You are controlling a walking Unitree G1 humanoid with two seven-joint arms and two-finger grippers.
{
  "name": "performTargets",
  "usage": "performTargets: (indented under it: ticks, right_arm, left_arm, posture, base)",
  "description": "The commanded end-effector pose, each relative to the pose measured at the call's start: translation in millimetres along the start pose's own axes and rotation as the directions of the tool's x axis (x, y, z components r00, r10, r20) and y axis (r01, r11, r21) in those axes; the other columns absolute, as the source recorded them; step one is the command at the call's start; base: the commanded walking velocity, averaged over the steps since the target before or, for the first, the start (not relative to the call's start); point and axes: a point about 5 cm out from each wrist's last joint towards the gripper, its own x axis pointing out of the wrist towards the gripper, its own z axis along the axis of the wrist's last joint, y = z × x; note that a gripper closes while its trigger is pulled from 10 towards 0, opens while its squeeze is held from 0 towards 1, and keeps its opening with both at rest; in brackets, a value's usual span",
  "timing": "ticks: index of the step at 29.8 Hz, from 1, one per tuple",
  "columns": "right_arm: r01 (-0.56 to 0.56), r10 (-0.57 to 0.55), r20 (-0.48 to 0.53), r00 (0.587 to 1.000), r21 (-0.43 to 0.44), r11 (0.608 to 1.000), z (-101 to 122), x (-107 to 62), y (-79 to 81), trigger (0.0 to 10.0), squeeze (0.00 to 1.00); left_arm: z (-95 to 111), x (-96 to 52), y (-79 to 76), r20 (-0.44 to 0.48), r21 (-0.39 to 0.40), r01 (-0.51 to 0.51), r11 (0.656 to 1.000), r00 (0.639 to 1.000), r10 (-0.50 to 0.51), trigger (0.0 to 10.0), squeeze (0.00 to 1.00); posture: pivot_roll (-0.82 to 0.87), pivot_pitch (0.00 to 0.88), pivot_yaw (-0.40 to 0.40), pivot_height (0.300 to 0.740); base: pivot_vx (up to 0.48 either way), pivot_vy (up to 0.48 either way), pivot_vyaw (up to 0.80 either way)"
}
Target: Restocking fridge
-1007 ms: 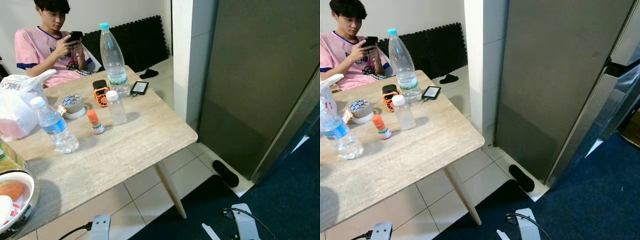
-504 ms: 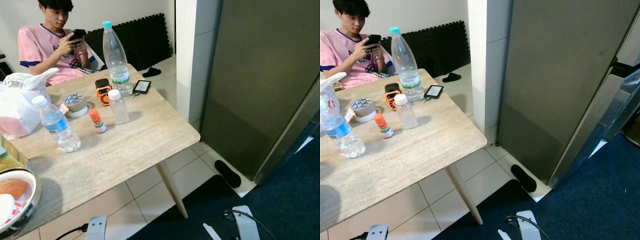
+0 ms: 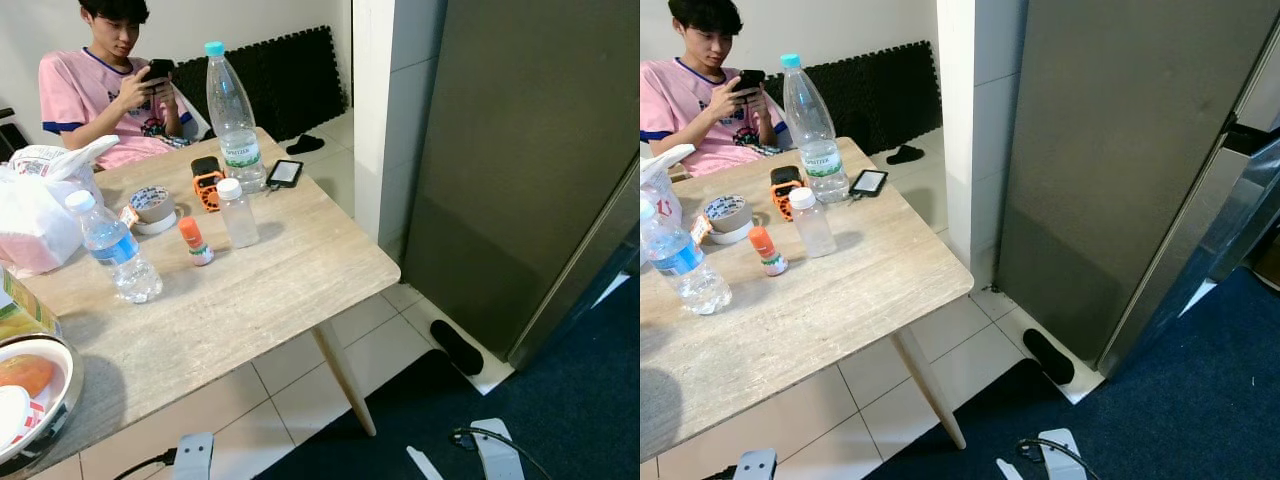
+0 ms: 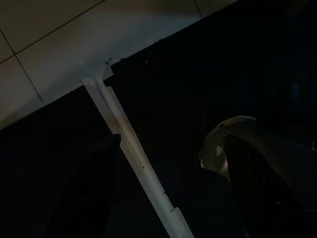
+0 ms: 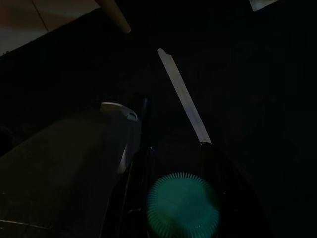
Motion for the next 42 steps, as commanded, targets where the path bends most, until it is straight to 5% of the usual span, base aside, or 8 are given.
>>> performTargets:
  ticks: [1,42]
  right_arm:
    - [0.001,-0.001,0.003,1.000,0.001,1.000,-0.1,0.2,1.6,10.0,0.00]
    - [0.008,-0.008,-0.018,1.000,-0.030,1.000,-8.4,-0.6,-1.0,10.0,0.00]
  left_arm:
    - [-1.3,-1.0,5.5,-0.010,0.013,-0.015,1.000,1.000,0.015,10.0,0.00]
    - [-5.5,1.6,-14.5,-0.024,0.041,0.023,0.999,0.999,-0.022,10.0,0.00]
  posture:
    - [0.02,0.000,0.040,0.740]
    - [0.01,0.000,0.032,0.740]
  base:
    - [0.000,0.000,0.00]
    - [0.000,0.000,0.00]
